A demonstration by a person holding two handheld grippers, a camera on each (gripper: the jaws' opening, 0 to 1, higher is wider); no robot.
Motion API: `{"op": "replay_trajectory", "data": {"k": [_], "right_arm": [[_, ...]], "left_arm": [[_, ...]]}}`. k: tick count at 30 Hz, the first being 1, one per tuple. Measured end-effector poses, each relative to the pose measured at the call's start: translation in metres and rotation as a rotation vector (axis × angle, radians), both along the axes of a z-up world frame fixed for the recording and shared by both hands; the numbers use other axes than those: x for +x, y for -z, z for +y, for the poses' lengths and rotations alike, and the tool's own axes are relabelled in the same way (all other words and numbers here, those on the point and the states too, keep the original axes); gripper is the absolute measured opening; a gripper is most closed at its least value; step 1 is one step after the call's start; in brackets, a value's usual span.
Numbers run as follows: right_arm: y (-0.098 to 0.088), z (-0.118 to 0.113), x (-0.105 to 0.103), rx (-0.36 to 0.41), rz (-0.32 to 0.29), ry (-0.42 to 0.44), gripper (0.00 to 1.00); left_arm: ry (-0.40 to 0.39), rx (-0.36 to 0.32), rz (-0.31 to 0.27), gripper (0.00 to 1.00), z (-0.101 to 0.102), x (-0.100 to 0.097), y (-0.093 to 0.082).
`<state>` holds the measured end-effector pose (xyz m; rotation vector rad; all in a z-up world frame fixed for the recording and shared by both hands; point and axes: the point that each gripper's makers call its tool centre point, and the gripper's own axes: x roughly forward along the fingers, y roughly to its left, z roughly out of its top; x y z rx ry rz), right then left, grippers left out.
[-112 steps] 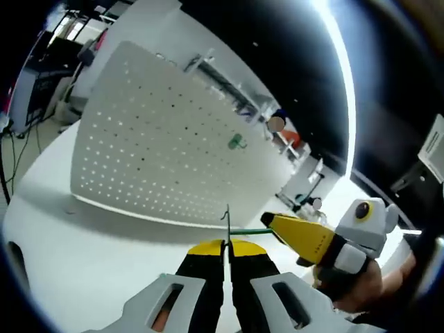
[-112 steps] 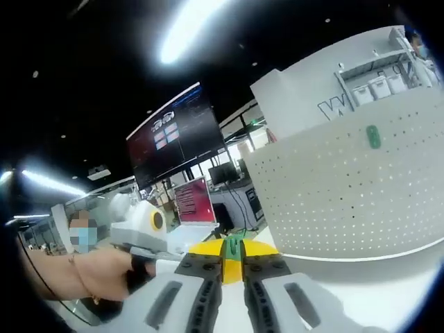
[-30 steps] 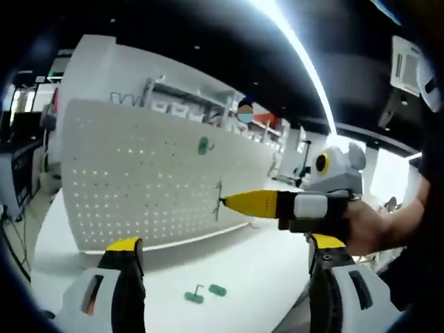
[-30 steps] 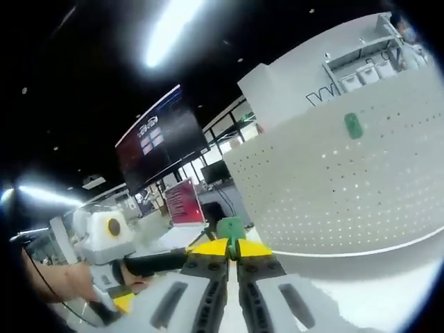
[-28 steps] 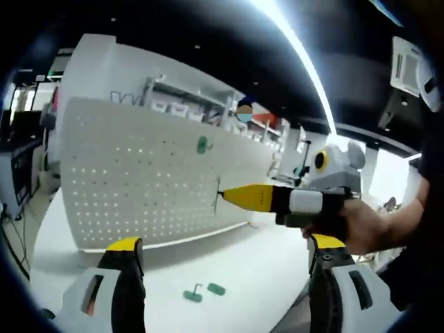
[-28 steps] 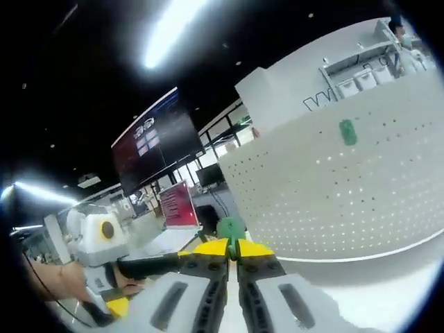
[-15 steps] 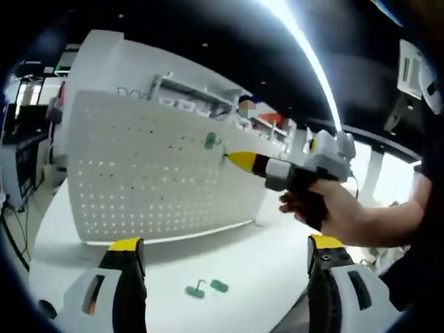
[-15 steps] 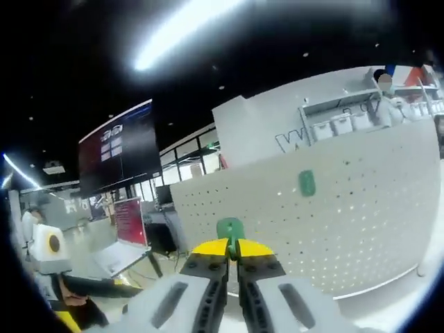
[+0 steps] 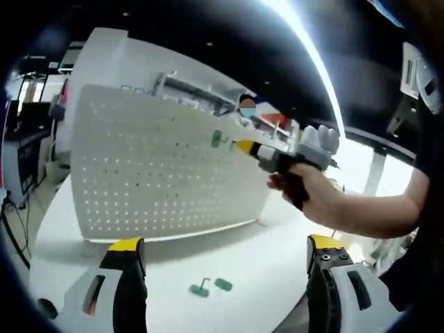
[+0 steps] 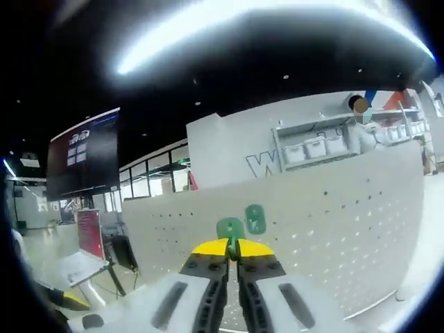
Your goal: Insert the hook assembly into the mounting plate slot until the hook locks in place.
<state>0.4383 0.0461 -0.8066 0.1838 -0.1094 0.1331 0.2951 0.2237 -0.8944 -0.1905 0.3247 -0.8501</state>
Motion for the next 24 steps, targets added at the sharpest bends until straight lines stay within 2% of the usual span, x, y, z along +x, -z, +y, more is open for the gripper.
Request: {"op": "replay_trajectory", "data": {"k": [14, 19, 24], "right_arm": [[-0.009, -0.048, 0.032, -0.008, -0.029, 0.100, 0.00], [-0.009, -0.048, 0.036, -0.017, -0.033, 0.116, 0.00], [-0.010, -0.050, 0.039, -0.011, -0.039, 0.138, 0.00]], "left_arm": [[-0.010, -0.002, 0.020, 0.98, -0.001, 0.001, 0.006], [-0.027, -0.015, 0.010, 0.97, 0.001, 0.002, 0.002], [-0.034, -0.006, 0.029, 0.96, 0.004, 0.001, 0.008]]}}
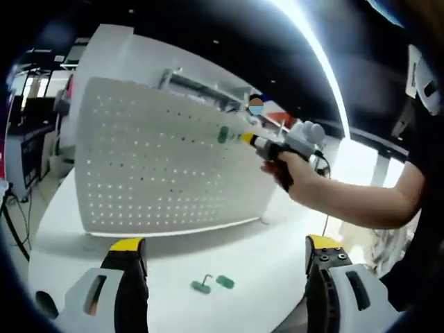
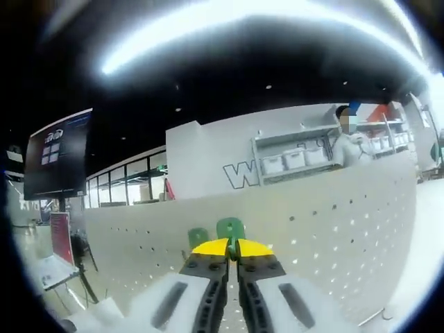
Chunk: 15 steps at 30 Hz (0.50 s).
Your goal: Insert the hook assembly into the mounting plate slot until the hook locks in place.
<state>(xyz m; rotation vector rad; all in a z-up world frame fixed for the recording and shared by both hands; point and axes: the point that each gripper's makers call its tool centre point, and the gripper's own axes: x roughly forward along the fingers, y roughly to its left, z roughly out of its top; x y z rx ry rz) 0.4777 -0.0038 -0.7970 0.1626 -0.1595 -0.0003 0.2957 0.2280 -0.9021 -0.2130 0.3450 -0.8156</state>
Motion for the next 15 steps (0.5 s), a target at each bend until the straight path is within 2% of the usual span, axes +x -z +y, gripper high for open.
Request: {"op": "replay_trajectory", "data": {"k": [15], "right_arm": [[0.002, -0.010, 0.012, 0.028, -0.005, 0.038, 0.00]], "left_arm": [[-0.018, 0.005, 0.014, 0.94, 0.006, 0.006, 0.003]]}}
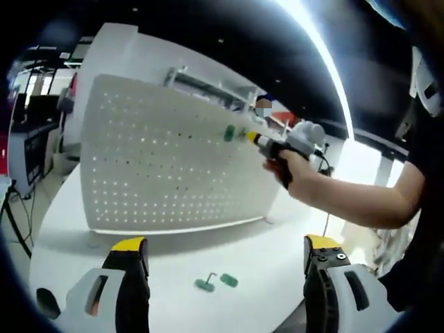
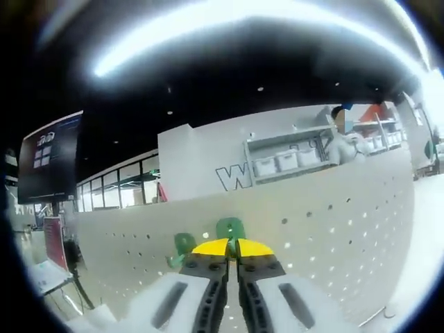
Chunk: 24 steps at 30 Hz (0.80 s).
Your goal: Insert the hook assembly into the mounting plate slot until the hook locks in place.
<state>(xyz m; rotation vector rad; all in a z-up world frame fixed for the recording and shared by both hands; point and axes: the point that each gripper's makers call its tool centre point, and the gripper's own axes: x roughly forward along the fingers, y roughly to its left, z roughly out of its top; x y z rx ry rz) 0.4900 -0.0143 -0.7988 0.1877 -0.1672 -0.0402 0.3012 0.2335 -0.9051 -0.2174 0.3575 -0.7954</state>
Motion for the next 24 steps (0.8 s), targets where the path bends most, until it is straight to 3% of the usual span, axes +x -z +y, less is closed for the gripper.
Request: {"op": "replay_trajectory", "data": {"k": [24], "right_arm": [[0.011, -0.001, 0.007, 0.020, 0.018, 0.028, 0.00]], "left_arm": [[-0.002, -0.001, 0.011, 0.90, 0.004, 0.000, 0.001]]}}
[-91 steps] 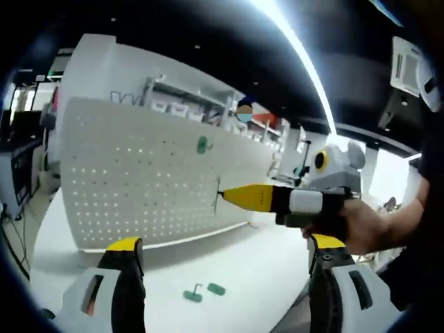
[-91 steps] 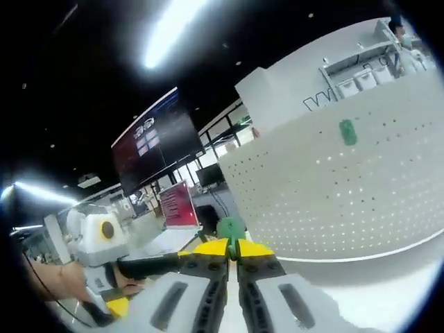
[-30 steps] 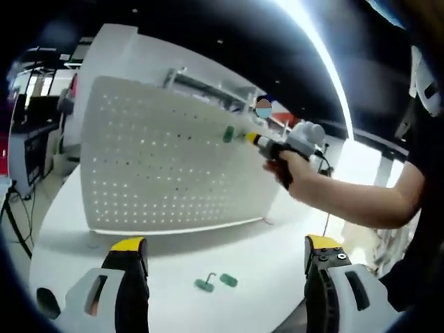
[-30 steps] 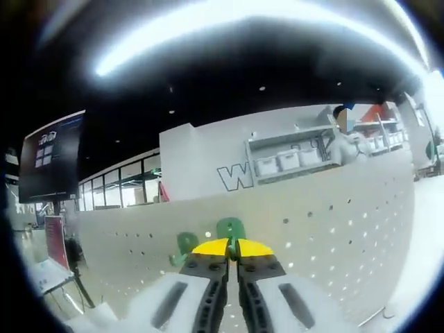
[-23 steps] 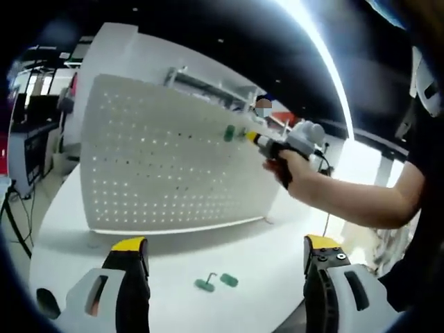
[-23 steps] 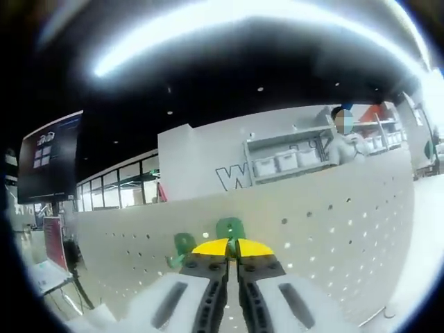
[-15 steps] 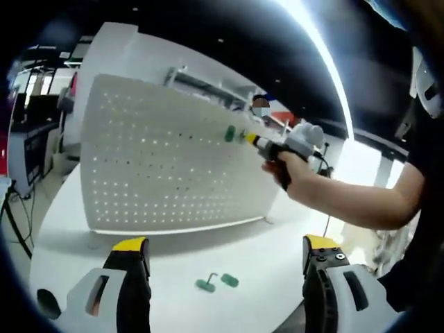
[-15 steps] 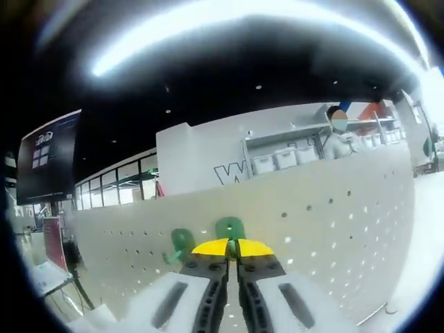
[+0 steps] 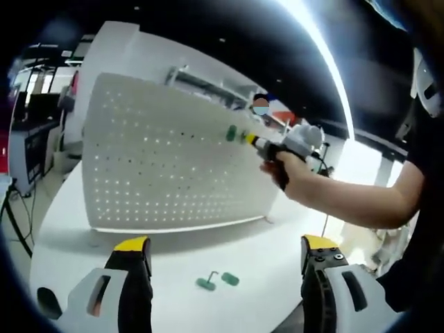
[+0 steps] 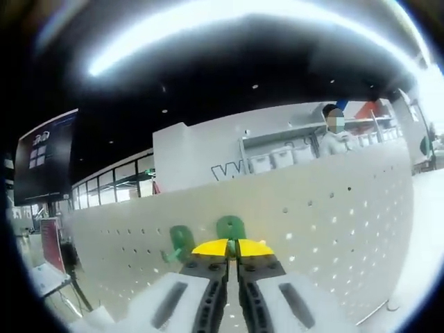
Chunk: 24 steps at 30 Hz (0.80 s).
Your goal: Insert the hook assembly into the mounting plate slot until the hook locks in place.
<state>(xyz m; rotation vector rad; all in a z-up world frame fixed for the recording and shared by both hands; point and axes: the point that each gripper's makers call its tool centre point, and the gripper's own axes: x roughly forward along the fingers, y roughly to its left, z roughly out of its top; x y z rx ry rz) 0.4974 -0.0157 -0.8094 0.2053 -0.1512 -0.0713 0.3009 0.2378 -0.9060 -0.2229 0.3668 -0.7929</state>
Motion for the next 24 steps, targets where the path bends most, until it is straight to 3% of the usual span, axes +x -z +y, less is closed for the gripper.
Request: {"op": "replay_trajectory", "data": {"k": [3, 8, 15, 21, 24], "right_arm": [[0.000, -0.001, 0.001, 0.003, 0.006, 0.001, 0.00], [0.002, -0.001, 0.003, 0.073, 0.036, -0.029, 0.01], [-0.001, 0.002, 0.001, 0.016, 0.064, -0.039, 0.05], [-0.018, -0.002, -0.006, -0.013, 0.047, -0.040, 0.09], [-0.034, -0.006, -0.013, -0.009, 0.008, -0.035, 0.09]], "left_arm": [[0.006, -0.002, -0.007, 0.90, -0.002, 0.000, -0.003], [-0.007, -0.003, -0.018, 0.90, 0.003, 0.001, -0.008], [-0.021, 0.001, -0.026, 0.91, 0.005, -0.002, -0.011], [-0.016, 0.003, -0.029, 0.91, 0.003, -0.004, -0.012], [-0.015, 0.013, -0.037, 0.91, 0.005, -0.005, -0.013]]}}
